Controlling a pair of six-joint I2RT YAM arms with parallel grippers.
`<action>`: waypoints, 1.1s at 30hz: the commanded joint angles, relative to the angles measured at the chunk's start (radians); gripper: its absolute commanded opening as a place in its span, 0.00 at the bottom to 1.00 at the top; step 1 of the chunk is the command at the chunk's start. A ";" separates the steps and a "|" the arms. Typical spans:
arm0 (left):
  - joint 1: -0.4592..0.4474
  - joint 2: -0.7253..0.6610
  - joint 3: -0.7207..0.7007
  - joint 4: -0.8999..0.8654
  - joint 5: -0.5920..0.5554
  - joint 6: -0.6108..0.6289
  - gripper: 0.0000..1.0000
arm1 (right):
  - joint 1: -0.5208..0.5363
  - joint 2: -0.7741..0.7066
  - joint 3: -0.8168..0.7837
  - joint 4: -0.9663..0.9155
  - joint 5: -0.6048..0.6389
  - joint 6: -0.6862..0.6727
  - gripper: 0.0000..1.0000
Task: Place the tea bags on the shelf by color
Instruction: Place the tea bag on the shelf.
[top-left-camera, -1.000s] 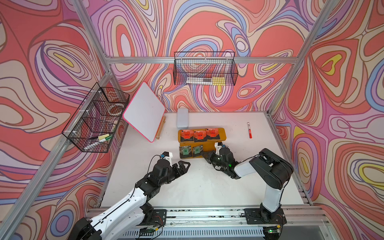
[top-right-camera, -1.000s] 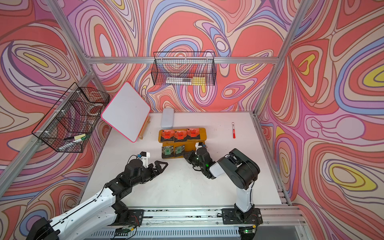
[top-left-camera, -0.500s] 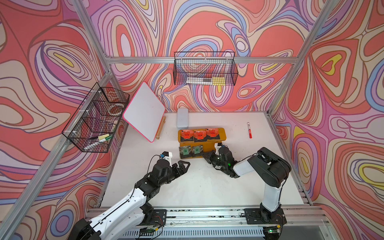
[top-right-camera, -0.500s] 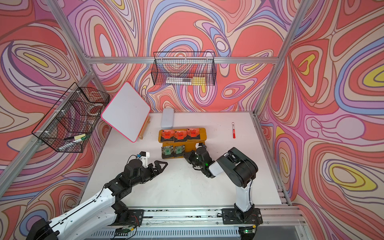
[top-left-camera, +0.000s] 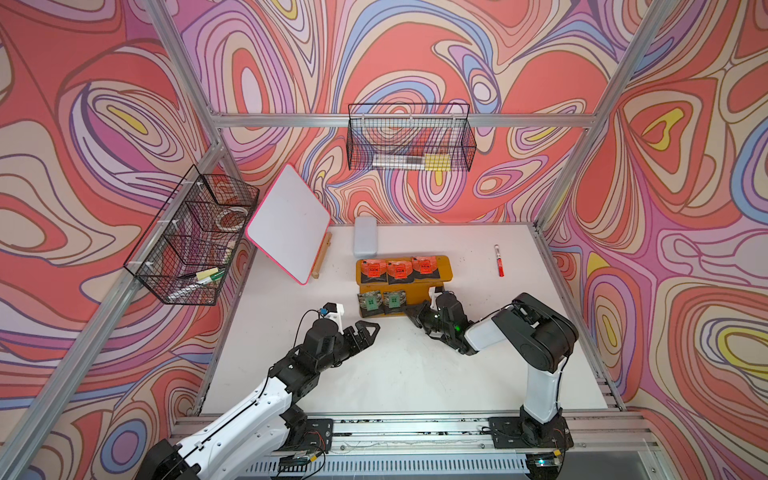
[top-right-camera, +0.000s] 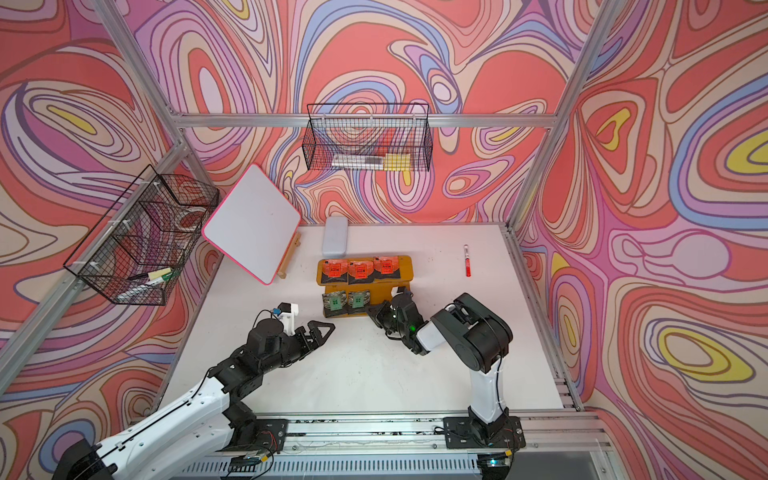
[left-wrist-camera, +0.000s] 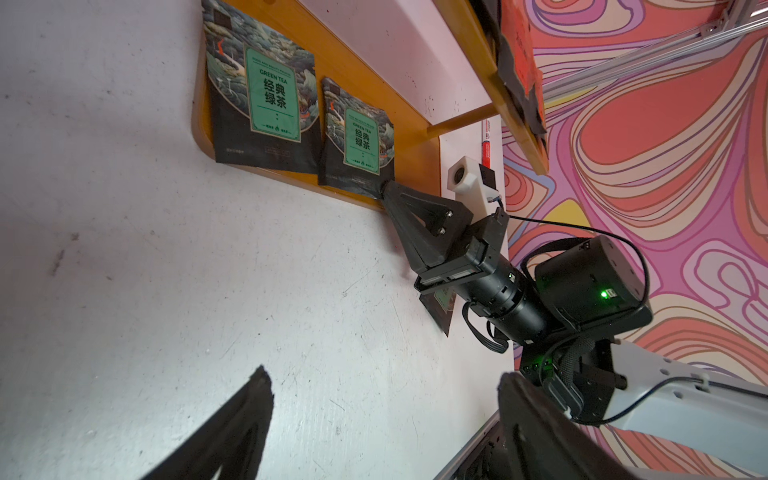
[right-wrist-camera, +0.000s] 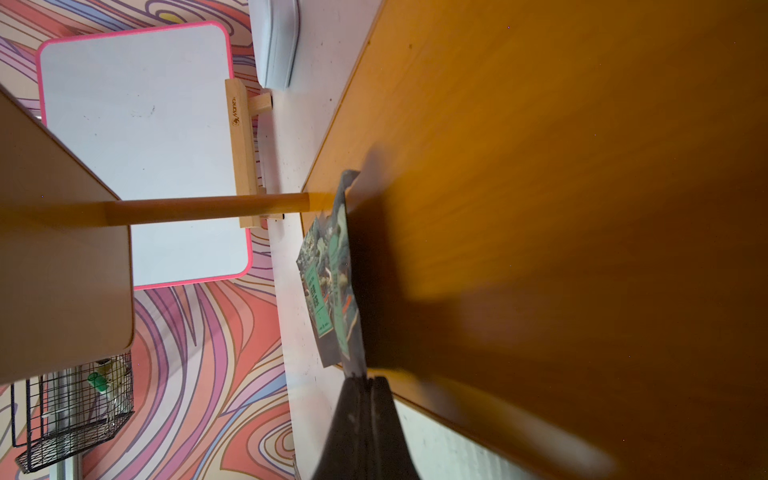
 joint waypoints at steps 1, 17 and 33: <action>0.004 -0.007 0.006 -0.018 -0.011 0.019 0.89 | -0.007 -0.012 0.011 -0.038 -0.004 -0.002 0.09; 0.004 -0.020 0.000 -0.020 -0.015 0.018 0.89 | -0.009 -0.060 0.009 -0.107 0.007 -0.013 0.30; 0.004 -0.020 -0.001 -0.018 -0.014 0.016 0.89 | -0.012 -0.136 0.012 -0.246 0.025 -0.037 0.41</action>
